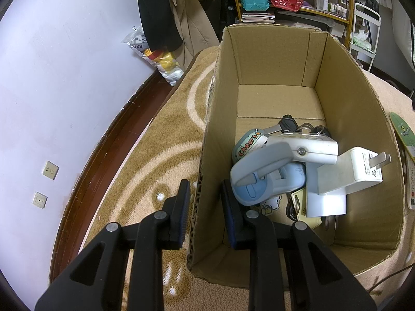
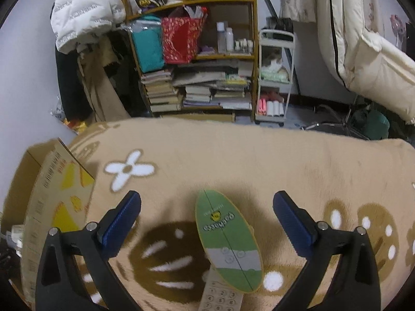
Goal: Organize rigid objects
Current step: 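Return the right gripper to the rug and grasp the green oval board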
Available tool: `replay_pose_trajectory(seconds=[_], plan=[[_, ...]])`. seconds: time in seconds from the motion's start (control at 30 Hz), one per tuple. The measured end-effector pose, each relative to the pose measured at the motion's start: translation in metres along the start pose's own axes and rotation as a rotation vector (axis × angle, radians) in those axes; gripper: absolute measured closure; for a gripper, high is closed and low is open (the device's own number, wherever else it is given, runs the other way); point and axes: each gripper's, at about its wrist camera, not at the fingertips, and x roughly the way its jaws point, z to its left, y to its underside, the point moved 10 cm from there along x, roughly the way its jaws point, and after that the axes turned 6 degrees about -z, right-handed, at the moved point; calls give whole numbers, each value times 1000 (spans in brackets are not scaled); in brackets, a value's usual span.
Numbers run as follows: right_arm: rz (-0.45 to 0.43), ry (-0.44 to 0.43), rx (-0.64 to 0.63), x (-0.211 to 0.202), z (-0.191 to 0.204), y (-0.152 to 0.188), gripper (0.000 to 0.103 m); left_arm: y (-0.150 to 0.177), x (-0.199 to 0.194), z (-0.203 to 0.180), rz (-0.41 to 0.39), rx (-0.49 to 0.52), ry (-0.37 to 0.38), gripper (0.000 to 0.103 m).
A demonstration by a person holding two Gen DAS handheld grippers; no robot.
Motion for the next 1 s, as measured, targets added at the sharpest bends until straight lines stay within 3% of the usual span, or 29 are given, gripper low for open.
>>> replay_pose_trajectory(seconds=[0.57,0.83,0.9,1.0], plan=[[141,44,-35,32,-14,47,27,0,0,0,-5,4,0,80],[150,66,-52,32,-17,51,57,1,0,-1,-5,3,0,80],[140,65,-56,30,-16,48,72,1,0,-1,-6,4,0,80],[129,61,-50,27,-16,43,78,1,0,-1,-6,4,0,80]])
